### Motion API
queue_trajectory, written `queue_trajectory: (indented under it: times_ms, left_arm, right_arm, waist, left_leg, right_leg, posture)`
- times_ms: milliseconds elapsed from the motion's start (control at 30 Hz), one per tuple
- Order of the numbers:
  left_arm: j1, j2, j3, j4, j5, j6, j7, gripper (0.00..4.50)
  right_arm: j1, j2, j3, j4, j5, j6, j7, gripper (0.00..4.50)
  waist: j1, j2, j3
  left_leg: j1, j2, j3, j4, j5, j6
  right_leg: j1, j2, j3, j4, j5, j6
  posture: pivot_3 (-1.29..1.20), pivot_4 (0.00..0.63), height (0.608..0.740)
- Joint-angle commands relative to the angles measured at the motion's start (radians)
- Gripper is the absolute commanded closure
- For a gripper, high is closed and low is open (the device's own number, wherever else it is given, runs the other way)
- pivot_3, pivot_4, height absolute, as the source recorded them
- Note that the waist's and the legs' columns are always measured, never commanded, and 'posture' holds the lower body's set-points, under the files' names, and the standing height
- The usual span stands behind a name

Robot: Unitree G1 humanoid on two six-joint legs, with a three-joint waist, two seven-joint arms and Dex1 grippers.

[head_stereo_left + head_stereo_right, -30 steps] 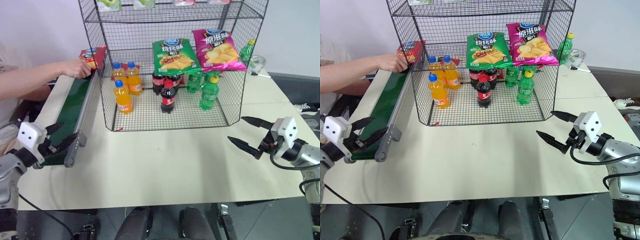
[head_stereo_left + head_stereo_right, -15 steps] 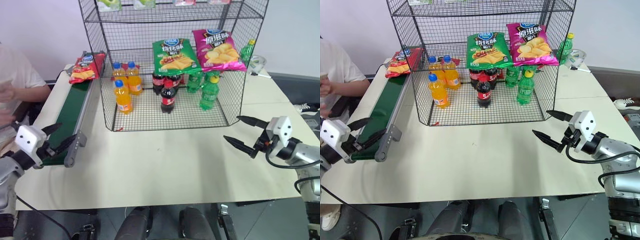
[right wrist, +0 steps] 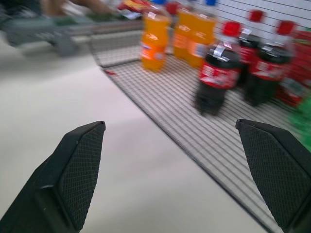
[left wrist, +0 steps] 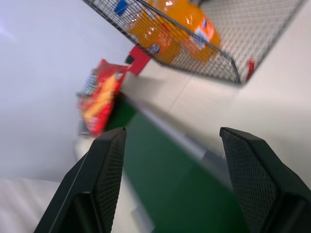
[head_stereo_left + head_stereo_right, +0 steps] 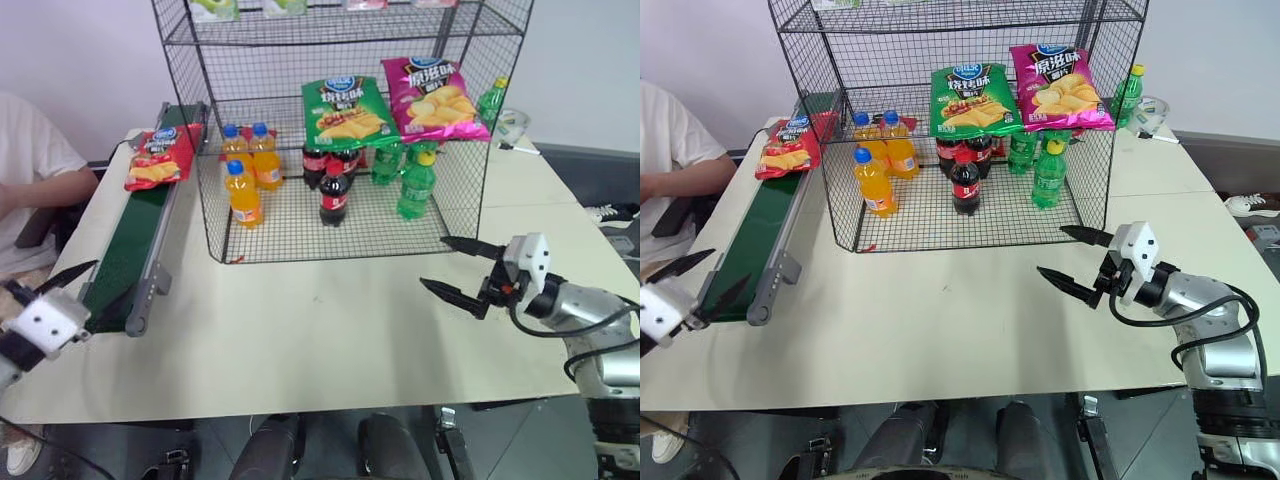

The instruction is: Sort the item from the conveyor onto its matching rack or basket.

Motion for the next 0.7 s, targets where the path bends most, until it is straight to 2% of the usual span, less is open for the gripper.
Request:
queue_trajectory:
  times_ms: [33,167,233,333,467,700]
  left_arm:
    - [0.035,0.028,0.067,0.05,0.184,-0.168,0.144,1.3]
    - [0.075,0.053,0.101,0.092,0.406,-0.279,0.317,1.3]
    - [0.118,0.065,0.129,0.071,0.577,-0.321,0.444,1.3]
    - [0.161,0.074,0.134,0.052,0.706,-0.333,0.579,1.3]
    - [0.182,0.088,0.091,0.08,0.753,-0.281,0.677,1.3]
    - [0.197,0.112,0.035,0.117,0.74,-0.227,0.768,1.3]
  right_arm:
    - [-0.002,0.001,0.013,-0.073,0.042,0.029,0.03,0.0]
    - [-0.018,0.004,0.043,-0.081,0.042,0.05,0.045,0.0]
    - [-0.036,0.011,0.053,-0.065,0.038,0.054,0.044,0.0]
    - [-0.049,0.015,0.056,-0.048,0.033,0.056,0.05,0.0]
    - [-0.032,0.013,0.077,-0.06,0.027,0.066,0.071,0.0]
    - [-0.043,0.017,0.079,-0.062,0.027,0.071,0.066,0.0]
  waist:
    - [0.003,0.0,0.0]
    - [0.015,-0.001,0.0]
    - [0.019,-0.001,0.0]
    - [0.022,-0.001,0.0]
    - [0.024,-0.001,0.0]
    - [0.023,-0.001,0.0]
  left_leg:
    - [0.0,0.0,0.0,0.0,0.0,0.0]
    - [0.0,0.0,0.0,0.0,-0.001,-0.002]
    - [0.0,0.0,0.0,0.0,-0.002,-0.002]
    - [0.0,0.0,0.001,0.0,-0.001,-0.002]
    - [0.0,0.001,0.0,0.0,-0.002,-0.003]
    - [0.0,0.001,0.0,0.0,-0.002,-0.003]
  right_leg:
    - [0.0,0.0,0.0,0.0,0.0,0.0]
    - [-0.002,0.0,0.0,-0.001,0.0,-0.001]
    - [-0.002,0.0,0.0,-0.002,0.0,-0.001]
    - [-0.002,0.0,0.0,-0.002,0.0,0.0]
    - [-0.002,0.001,-0.001,-0.002,0.001,0.002]
    - [-0.002,0.001,-0.002,-0.002,0.002,0.002]
  posture:
    - [0.0,0.15,0.74]
    - [0.0,0.15,0.74]
    - [0.0,0.15,0.74]
    - [0.0,0.15,0.74]
    - [0.0,0.15,0.74]
    - [0.0,0.15,0.74]
